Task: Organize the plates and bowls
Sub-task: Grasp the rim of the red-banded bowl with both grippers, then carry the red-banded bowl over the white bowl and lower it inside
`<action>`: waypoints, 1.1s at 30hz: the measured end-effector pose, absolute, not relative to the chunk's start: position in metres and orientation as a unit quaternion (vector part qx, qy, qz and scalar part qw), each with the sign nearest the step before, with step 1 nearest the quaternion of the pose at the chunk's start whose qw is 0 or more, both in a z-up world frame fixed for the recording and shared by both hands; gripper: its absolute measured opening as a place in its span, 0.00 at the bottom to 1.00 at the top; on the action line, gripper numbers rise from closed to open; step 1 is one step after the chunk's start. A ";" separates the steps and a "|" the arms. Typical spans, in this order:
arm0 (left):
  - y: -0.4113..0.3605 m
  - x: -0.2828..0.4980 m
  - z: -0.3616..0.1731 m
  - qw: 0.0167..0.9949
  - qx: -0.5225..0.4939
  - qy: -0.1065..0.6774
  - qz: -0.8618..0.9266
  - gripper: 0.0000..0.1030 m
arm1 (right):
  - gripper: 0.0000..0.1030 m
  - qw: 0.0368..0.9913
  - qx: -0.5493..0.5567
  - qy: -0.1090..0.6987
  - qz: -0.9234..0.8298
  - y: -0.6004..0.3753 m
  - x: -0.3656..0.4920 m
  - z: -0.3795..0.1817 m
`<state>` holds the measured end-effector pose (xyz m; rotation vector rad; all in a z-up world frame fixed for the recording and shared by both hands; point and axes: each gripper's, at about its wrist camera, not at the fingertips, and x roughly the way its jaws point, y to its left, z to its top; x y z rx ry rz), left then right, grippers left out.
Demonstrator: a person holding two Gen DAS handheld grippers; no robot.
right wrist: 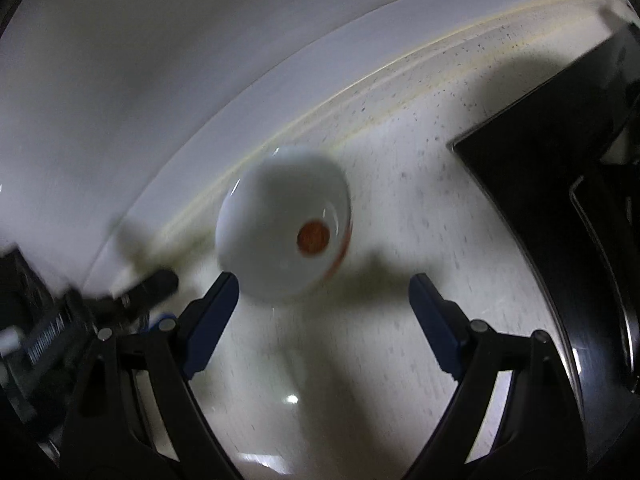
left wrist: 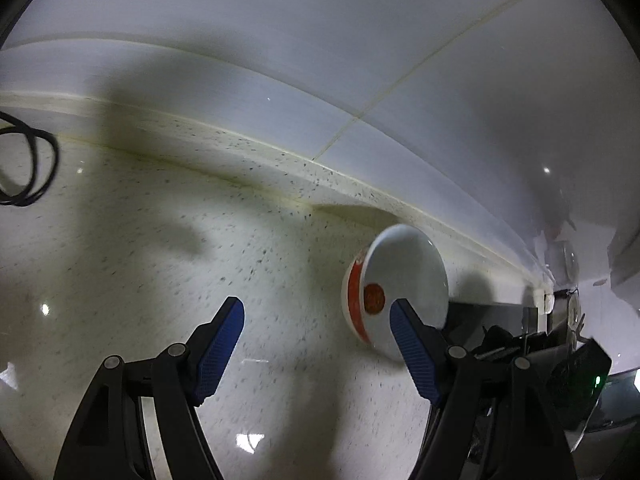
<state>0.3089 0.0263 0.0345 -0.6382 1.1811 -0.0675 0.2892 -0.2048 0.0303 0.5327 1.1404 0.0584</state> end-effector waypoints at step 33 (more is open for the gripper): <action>-0.020 0.214 0.016 0.801 -0.184 0.567 -0.056 0.45 | 0.21 0.761 0.189 0.611 0.106 -0.192 0.200 0.000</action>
